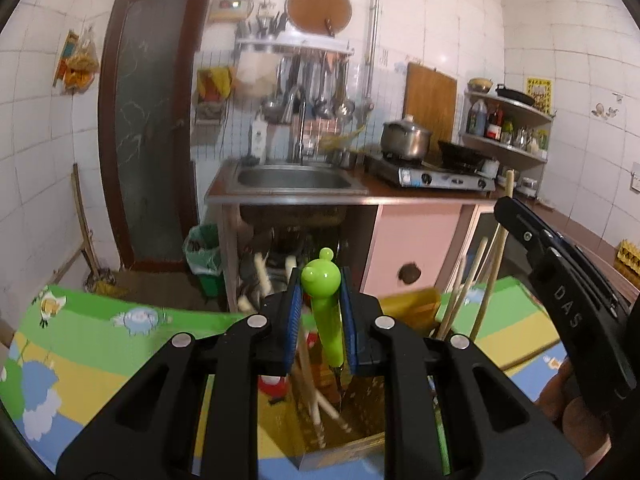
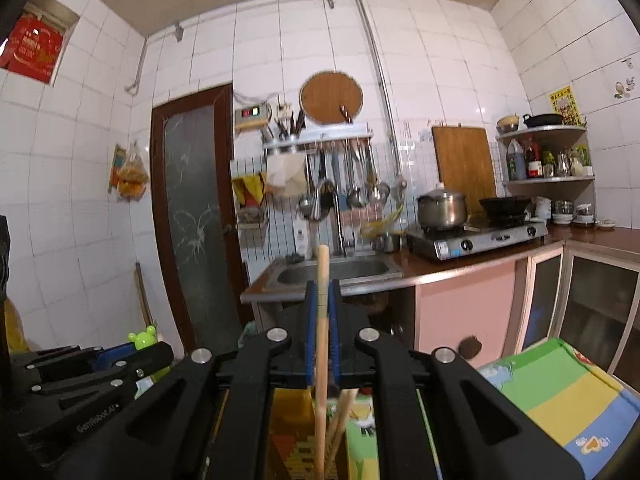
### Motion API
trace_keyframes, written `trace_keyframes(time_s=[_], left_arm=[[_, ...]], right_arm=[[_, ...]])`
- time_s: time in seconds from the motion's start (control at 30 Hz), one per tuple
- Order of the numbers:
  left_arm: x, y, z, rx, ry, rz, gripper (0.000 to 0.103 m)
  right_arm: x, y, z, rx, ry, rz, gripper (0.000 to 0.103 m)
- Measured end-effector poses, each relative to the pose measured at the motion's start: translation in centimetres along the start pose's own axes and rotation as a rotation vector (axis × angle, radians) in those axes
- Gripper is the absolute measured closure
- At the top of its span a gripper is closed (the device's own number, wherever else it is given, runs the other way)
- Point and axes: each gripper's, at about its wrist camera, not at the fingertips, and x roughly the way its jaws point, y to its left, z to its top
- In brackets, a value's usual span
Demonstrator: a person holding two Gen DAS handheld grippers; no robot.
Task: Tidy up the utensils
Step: 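Open both tools to drop the chopstick and fork into the holder, then move both open tools down toward the blue spatula and metal spoon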
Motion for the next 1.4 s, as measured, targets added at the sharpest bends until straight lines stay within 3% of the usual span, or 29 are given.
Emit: trace_keyframes(time_s=[0.13, 0.17, 0.2, 0.23, 0.27, 0.33, 0.37, 0.43, 0.5, 0.7, 1.0, 1.4], left_arm=[[0.0, 0.7, -1.0, -0.015, 0.083, -0.002, 0.085], [-0.4, 0.9, -1.2, -0.018, 0.093, -0.002, 0.084], [-1.1, 1.0, -1.2, -0.014, 0.095, 0.003, 0.077], [-2.0, 1.1, -1.2, -0.014, 0.09, 0.011, 0.062], [-2.8, 1.1, -1.2, -0.015, 0.084, 0.018, 0.054], [-5.0, 1.4, -1.1, -0.013, 0.073, 0.03, 0.031], [-5.9, 1.6, -1.1, -0.012, 0.073, 0.04, 0.029], [-7.9, 2.4, -1.2, -0.017, 0.077, 0.062, 0.012], [-10.1, 3.4, -1.9, -0.036, 0.076, 0.073, 0.007], [-13.2, 6.7, -5.8, -0.062, 0.139, 0.129, 0.005], [-12.6, 10.2, -14.4, -0.075, 0.287, 0.188, 0.005], [-9.9, 11.7, -19.3, -0.07, 0.413, 0.196, 0.005]], right_arm=[[-0.3, -0.2, -0.8, -0.016, 0.085, -0.031, 0.095], [-0.7, -0.4, -0.7, -0.023, 0.102, -0.048, 0.085], [-1.0, -0.5, -0.6, -0.026, 0.111, -0.061, 0.071], [-1.6, -0.7, -0.3, -0.021, 0.115, -0.07, 0.034], [-2.4, -1.0, 0.1, -0.008, 0.107, -0.077, 0.028], [-3.7, -1.3, 0.8, -0.018, 0.118, -0.096, 0.029], [-4.4, -1.5, 1.2, -0.02, 0.126, -0.102, 0.029], [-5.9, -1.7, 1.5, -0.019, 0.143, -0.106, 0.028], [-7.3, -1.8, 1.5, -0.023, 0.182, -0.107, 0.028], [-11.4, -1.2, -2.8, -0.02, 0.34, -0.134, 0.028], [-13.3, 0.3, -12.4, -0.012, 0.578, -0.143, 0.028], [-12.6, 3.2, -16.7, -0.067, 0.702, -0.189, 0.028]])
